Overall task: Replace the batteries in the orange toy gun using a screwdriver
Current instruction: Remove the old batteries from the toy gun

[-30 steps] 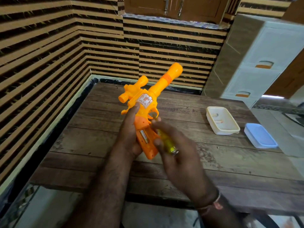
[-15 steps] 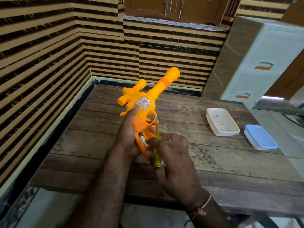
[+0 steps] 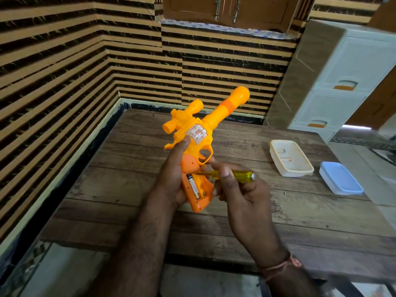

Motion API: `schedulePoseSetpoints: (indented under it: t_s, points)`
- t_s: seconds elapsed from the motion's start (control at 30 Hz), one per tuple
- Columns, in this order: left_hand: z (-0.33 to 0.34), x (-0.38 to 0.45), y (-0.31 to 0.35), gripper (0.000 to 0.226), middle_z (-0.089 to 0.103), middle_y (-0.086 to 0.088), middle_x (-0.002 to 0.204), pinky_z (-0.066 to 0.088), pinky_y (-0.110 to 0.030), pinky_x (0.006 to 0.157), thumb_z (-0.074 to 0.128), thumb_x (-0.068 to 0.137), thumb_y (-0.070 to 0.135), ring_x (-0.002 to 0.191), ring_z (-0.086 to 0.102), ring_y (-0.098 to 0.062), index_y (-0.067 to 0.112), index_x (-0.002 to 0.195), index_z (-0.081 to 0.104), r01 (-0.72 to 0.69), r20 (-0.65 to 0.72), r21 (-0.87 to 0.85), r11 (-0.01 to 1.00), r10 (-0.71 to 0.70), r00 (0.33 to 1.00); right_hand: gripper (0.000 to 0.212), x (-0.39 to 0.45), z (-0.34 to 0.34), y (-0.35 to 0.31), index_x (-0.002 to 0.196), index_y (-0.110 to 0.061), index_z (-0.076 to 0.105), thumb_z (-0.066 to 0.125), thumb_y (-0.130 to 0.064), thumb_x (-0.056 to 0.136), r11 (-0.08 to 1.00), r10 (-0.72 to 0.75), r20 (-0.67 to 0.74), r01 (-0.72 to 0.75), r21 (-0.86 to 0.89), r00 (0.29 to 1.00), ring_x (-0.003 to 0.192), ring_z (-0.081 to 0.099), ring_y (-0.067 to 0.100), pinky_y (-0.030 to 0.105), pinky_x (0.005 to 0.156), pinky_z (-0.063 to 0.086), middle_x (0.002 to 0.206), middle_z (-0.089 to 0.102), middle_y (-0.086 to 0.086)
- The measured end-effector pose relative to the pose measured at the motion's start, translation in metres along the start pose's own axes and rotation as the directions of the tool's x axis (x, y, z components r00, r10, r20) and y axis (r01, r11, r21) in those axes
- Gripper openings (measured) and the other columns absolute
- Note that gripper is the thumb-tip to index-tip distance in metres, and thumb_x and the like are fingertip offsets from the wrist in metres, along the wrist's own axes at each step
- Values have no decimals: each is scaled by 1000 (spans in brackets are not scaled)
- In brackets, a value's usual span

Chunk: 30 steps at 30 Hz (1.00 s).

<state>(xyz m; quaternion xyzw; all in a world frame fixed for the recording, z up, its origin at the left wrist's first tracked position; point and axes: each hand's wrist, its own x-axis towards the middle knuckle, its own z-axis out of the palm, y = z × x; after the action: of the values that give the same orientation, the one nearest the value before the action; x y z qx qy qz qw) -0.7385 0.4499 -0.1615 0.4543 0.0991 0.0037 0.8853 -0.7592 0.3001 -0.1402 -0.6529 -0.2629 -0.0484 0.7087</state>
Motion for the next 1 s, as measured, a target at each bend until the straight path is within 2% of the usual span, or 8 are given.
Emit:
schedulePoseSetpoints:
  t_s: [0.2, 0.37, 0.47, 0.53, 0.6, 0.7, 0.8, 1.0]
  points:
    - [4, -3, 1, 57, 66, -14, 76, 50, -31, 46, 44, 86, 55, 54, 61, -28, 3, 96, 62, -7, 82, 0, 1000, 7, 997, 32, 2, 2, 3, 98, -7, 72, 54, -34, 93, 1000, 11, 22, -10, -23, 1000, 63, 63, 10, 21, 60, 49, 66, 65, 5]
    - [5, -1, -3, 59, 67, -20, 106, 49, -49, 87, 56, 89, 54, 92, 64, -35, 11, 129, 58, 12, 49, -39, 999, -10, 999, 43, 13, -3, 1, 85, -4, 69, 53, -43, 91, 995, 48, 50, -44, -87, 998, 54, 54, 14, 30, 51, 45, 59, 59, 7]
    - [7, 0, -9, 66, 54, -30, 133, 32, -58, 106, 57, 88, 56, 116, 46, -42, 10, 135, 56, 79, 86, -68, 995, -73, 994, 57, 19, -5, -3, 81, -3, 66, 50, -57, 91, 991, 51, 78, -40, -131, 996, 47, 46, 25, 33, 45, 37, 55, 53, 17]
    - [10, -1, -11, 55, 51, -27, 132, 30, -57, 102, 54, 90, 54, 118, 38, -42, 13, 126, 65, 98, 104, -81, 992, -89, 991, 55, 21, -7, -5, 78, -4, 67, 48, -54, 92, 987, 35, 60, -25, -159, 998, 45, 46, 21, 34, 44, 36, 50, 51, 11]
    - [11, 0, -15, 52, 51, -25, 132, 30, -54, 97, 54, 91, 53, 117, 38, -41, 16, 127, 65, 100, 125, -79, 992, -90, 988, 50, 23, -10, -5, 76, -4, 67, 46, -47, 94, 981, 18, 20, -14, -193, 1000, 44, 47, 7, 26, 44, 35, 46, 50, -2]
    - [15, 0, -18, 48, 63, -17, 123, 43, -43, 84, 51, 94, 50, 94, 60, -34, 19, 128, 64, 83, 150, -62, 995, -73, 986, 60, 25, -12, -8, 76, 5, 63, 45, -50, 92, 984, 10, -3, -11, -175, 1000, 51, 56, 25, 35, 47, 43, 57, 61, 13]
    - [20, -5, -16, 41, 71, -9, 103, 48, -32, 68, 44, 98, 46, 71, 64, -20, 20, 119, 68, 81, 194, -63, 995, -68, 979, 65, 26, -13, -10, 79, 11, 60, 43, -51, 92, 991, 26, -7, -27, -134, 1000, 62, 62, 37, 45, 55, 50, 69, 64, 27]
    - [21, -3, -18, 56, 64, -9, 97, 37, -34, 67, 54, 92, 52, 69, 50, -21, 16, 135, 57, 92, 206, 2, 996, -91, 974, 57, 27, -14, -8, 84, 7, 63, 44, -46, 95, 991, 47, -48, -53, -119, 998, 62, 66, 37, 48, 57, 54, 70, 66, 26]
